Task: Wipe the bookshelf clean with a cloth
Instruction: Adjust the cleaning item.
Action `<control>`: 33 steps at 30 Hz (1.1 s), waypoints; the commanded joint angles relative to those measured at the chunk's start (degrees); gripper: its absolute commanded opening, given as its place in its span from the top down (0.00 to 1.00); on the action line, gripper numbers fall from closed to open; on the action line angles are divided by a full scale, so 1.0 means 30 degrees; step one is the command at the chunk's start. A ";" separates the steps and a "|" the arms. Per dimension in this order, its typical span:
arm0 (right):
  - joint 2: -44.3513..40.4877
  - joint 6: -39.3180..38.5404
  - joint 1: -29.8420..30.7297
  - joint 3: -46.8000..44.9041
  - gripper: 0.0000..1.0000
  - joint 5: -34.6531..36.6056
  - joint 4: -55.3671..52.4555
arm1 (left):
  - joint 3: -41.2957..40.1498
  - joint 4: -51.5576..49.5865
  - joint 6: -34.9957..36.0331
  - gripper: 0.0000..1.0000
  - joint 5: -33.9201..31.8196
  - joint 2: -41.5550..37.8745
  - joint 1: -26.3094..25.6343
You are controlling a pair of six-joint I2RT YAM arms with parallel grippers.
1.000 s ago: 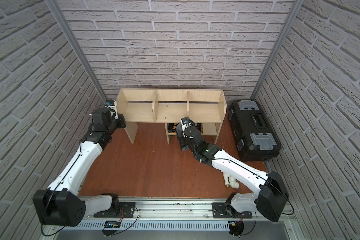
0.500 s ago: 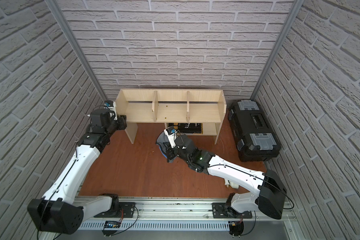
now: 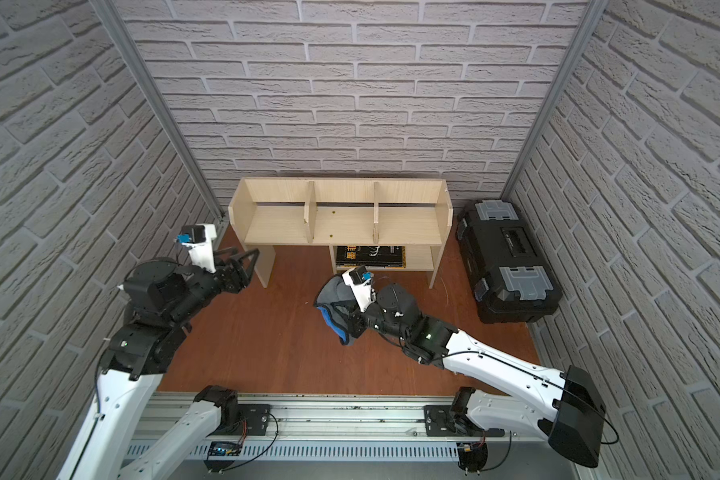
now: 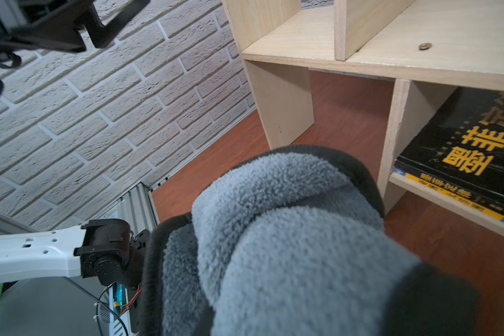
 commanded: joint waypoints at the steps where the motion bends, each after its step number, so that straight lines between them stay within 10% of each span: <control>1: -0.0154 0.0762 -0.0012 -0.0078 0.97 -0.2377 0.2174 | -0.1616 0.2357 -0.1147 0.32 0.4299 -0.0025 -0.2536; 19: 0.0568 0.3418 0.0021 -0.0272 0.97 -0.7803 0.5406 | -0.6457 0.5638 -0.2528 0.26 0.5591 -0.2419 -0.4851; 33: 0.1306 0.5841 -0.0005 -0.1330 0.97 -0.8934 1.0329 | -1.0258 1.6237 -0.9495 0.26 0.8384 -0.1609 -0.4768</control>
